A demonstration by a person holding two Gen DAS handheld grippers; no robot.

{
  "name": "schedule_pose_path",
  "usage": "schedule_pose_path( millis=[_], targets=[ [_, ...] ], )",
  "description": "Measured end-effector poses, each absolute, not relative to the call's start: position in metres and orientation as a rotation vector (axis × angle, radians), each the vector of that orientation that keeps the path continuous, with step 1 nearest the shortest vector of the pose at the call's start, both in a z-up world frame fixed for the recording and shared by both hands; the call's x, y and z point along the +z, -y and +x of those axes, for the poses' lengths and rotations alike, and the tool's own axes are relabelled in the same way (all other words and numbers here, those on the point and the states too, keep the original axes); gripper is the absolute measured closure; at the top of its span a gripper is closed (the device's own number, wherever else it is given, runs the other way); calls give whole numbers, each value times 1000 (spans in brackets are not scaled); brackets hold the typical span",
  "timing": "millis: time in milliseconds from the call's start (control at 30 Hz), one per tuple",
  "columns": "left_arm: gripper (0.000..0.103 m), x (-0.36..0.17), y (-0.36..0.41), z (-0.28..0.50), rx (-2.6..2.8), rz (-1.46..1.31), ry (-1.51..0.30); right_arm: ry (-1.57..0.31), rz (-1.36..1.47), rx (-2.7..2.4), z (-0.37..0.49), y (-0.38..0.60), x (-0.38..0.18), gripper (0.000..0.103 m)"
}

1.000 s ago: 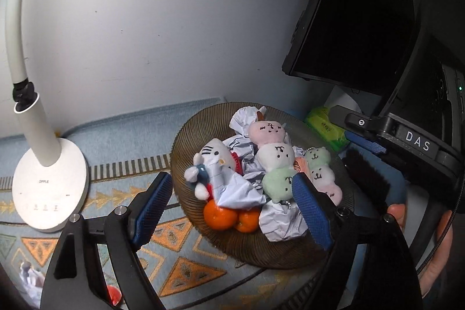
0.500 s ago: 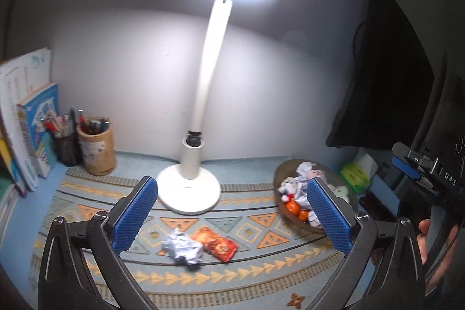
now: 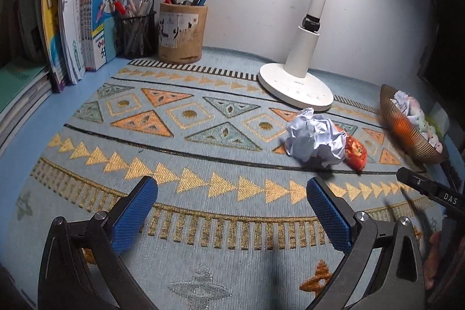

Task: Organize objects
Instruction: 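Grasp the last paper ball with the left gripper while the right grasps the red snack bag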

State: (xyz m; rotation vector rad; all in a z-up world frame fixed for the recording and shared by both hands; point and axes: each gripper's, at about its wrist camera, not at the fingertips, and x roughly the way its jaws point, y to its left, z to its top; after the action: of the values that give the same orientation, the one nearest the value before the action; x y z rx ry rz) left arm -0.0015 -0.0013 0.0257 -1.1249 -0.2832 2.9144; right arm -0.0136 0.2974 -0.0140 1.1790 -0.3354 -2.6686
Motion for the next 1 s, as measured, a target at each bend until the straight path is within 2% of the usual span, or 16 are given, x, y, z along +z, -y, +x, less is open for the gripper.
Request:
schedule_pose_path(
  millis=[133, 267, 433, 567, 633, 767, 933, 1000],
  targets=[
    [1, 23, -6, -1, 2855, -1152, 270, 245, 1220, -2691, -17, -287, -16, 36],
    [1, 23, -20, -7, 2793, -1189, 181, 145, 1226, -2672, -18, -275, -14, 36],
    [1, 29, -44, -42, 2516, -1264, 254, 105, 1329, -2476, -44, -261, -13, 36],
    [1, 28, -66, -77, 2501, -1262, 193, -170, 1272, -2477, -60, -240, -6, 36],
    [2, 23, -70, -91, 2492, -1261, 201, -242, 1239, -2455, -67, -235, -7, 36],
    [2, 15, -67, -112, 2458, -1280, 238, -229, 1216, -2388, -83, -233, -11, 36],
    [3, 10, -54, -120, 2389, -1252, 387, -72, 1251, -2302, -104, -233, -25, 36],
    [3, 9, -55, -120, 2382, -1251, 383, -128, 1228, -2315, -104, -224, -24, 36]
  ],
)
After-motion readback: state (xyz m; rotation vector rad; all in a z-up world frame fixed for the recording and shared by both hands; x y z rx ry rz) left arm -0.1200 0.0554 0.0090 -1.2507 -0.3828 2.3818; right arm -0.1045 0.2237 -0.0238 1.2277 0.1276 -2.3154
